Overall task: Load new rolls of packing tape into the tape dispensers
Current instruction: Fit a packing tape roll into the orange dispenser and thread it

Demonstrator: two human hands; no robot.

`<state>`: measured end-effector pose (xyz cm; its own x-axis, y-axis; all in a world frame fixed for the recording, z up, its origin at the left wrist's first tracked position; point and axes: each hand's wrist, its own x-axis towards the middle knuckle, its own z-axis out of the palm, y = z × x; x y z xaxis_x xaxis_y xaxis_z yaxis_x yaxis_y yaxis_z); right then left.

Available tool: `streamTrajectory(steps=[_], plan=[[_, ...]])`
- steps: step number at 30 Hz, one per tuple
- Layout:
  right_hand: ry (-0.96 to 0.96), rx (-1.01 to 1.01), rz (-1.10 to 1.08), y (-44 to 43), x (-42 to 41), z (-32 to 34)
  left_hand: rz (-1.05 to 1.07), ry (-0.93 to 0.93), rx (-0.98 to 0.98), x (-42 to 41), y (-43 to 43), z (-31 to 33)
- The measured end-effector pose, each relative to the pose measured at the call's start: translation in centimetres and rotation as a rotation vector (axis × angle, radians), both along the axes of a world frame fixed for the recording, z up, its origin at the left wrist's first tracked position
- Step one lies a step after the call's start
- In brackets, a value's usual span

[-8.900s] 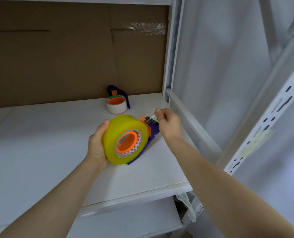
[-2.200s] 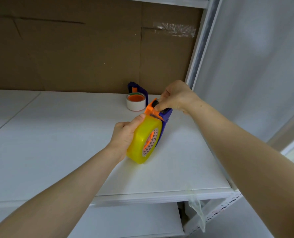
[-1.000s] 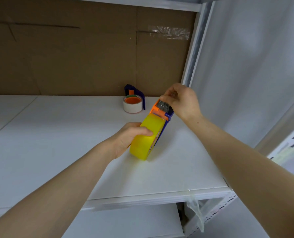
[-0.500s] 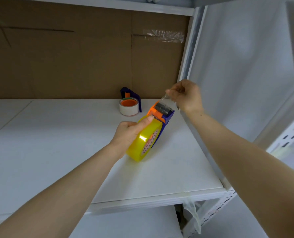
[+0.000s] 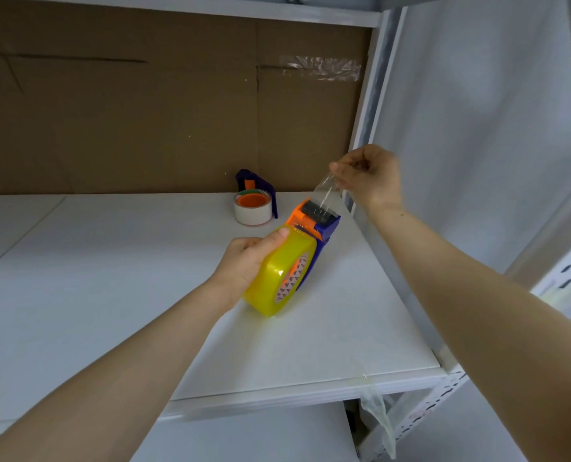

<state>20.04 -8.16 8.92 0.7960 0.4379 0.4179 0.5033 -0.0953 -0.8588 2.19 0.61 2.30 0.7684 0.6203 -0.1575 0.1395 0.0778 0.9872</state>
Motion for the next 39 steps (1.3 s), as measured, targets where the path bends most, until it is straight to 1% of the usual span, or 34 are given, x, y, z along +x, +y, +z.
streamTrajectory(steps=[2,5,7,9,11,13,16,17,19,21,23,24,26,29,31,36,39], plan=[[0.042,-0.006,-0.002,-0.2,0.2,-0.3,0.027,0.004,0.012,0.2,-0.1,0.0],[0.178,0.025,0.019,-0.5,0.1,-0.7,0.093,-0.025,0.013,0.2,-0.2,-0.3],[0.355,0.041,0.045,-0.6,0.0,-1.2,0.127,-0.059,-0.008,0.1,-0.1,-0.7],[0.584,0.048,0.061,-0.5,-0.2,-2.0,0.142,-0.091,-0.025,-0.2,0.0,-1.0],[0.765,0.008,0.048,-0.2,-0.3,-3.2,0.157,-0.117,-0.038,-0.4,0.1,-1.3],[0.949,0.001,0.080,0.1,-0.9,-4.6,0.177,-0.136,-0.072,-0.4,0.1,-1.5],[1.265,0.169,0.167,0.7,-2.8,-6.4,0.209,-0.162,-0.108,-0.5,0.3,-1.7],[1.335,0.227,0.168,1.0,-3.2,-6.5,0.222,-0.173,-0.116,-0.5,0.4,-1.8],[1.416,0.310,0.133,1.5,-3.4,-6.3,0.244,-0.191,-0.123,-0.5,0.3,-1.8],[1.447,0.407,0.086,1.6,-3.6,-6.7,0.277,-0.210,-0.136,-0.4,-0.1,-1.9],[1.487,0.560,0.019,1.2,-4.1,-8.2,0.361,-0.249,-0.214,-0.4,-0.1,-2.1],[1.488,0.600,-0.005,0.8,-4.5,-9.2,0.391,-0.266,-0.266,-0.5,-0.1,-2.1],[1.411,0.591,-0.007,-0.1,-4.8,-9.2,0.402,-0.294,-0.317,-0.6,0.3,-1.7],[1.119,0.403,0.004,-1.6,-4.2,-6.0,0.409,-0.247,-0.250,0.0,-0.1,-2.0],[0.991,0.328,0.023,-3.7,-4.1,-4.8,0.379,-0.240,-0.201,0.7,-0.8,-1.9],[0.996,0.026,0.107,-9.4,-6.1,-7.0,0.326,-0.220,-0.153,3.1,-2.6,-1.7],[0.894,-0.273,0.166,-12.1,-6.8,-7.7,0.289,-0.213,-0.133,4.3,-3.9,-2.1]])
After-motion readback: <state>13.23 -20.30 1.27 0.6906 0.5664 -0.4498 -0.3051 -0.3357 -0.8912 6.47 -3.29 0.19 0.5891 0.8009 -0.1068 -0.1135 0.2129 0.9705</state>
